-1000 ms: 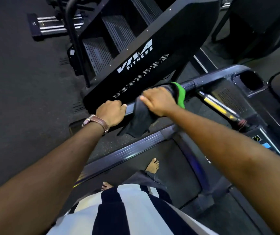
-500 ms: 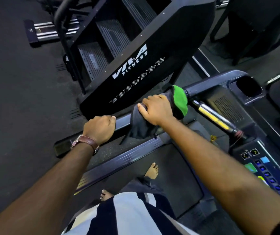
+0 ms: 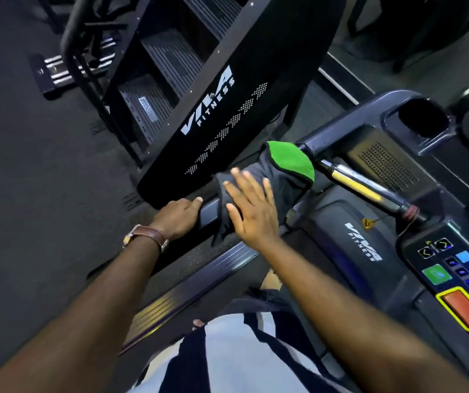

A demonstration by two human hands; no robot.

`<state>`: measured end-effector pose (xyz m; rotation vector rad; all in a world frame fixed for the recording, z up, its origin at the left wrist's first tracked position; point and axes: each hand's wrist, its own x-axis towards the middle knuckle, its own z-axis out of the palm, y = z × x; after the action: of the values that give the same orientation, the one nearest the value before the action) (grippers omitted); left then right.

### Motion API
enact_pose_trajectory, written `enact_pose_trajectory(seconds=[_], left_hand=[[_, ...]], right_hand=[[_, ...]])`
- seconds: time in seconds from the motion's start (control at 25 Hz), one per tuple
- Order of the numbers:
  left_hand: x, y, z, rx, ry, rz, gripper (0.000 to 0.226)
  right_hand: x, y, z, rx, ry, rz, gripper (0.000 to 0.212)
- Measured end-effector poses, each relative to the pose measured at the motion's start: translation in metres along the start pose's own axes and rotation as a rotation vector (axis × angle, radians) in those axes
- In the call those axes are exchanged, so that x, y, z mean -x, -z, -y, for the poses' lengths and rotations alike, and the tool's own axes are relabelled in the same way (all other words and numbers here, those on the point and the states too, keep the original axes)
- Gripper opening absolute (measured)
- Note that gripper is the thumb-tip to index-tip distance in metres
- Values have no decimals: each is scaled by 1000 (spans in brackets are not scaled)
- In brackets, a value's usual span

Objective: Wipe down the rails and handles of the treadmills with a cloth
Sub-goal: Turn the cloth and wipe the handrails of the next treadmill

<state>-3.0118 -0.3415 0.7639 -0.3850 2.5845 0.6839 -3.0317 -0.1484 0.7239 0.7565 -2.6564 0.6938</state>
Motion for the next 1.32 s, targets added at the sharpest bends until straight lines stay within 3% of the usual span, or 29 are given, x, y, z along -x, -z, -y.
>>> enact_pose_trajectory(seconds=[0.12, 0.2, 0.28, 0.36, 0.52, 0.68, 0.76, 0.84, 0.92, 1.04, 1.24, 1.32], left_hand=[[-9, -7, -12, -53, -66, -49, 63], [-10, -10, -13, -66, -101, -90, 65], [-11, -12, -10, -73, -120, -119, 67], [-12, -13, -8, -79, -123, -128, 65], [-14, -13, -8, -66, -124, -120, 62], [-16, -14, -7, -89, -118, -133, 70], [-17, -15, -6, -82, -129, -144, 71], [-16, -15, -6, -66, -130, -142, 67], [-16, -14, -7, -64, -127, -131, 67], [-16, -16, -6, -91, -127, -130, 68], [-22, -10, -22, -114, -169, -75, 69], [-28, -10, -40, -101, -201, -31, 64]], right_hand=[[-27, -15, -4, -322, -571, -303, 54], [-41, -21, -1, -614, -826, -527, 63], [-34, -37, 13, -854, -1029, -597, 64], [-22, -48, 30, -1029, -1150, -516, 61], [-45, -42, -19, -1629, -1360, -715, 53], [-33, -35, -25, -1906, -1447, -614, 55], [-32, -37, -5, -1814, -1480, -577, 49], [-35, -40, 17, -1486, -1461, -596, 51], [-38, -40, 35, -997, -1250, -546, 68], [-30, -32, 33, -613, -925, -389, 77], [-28, 3, -42, 15, -250, -124, 42], [-53, 22, -77, 151, -294, -42, 36]])
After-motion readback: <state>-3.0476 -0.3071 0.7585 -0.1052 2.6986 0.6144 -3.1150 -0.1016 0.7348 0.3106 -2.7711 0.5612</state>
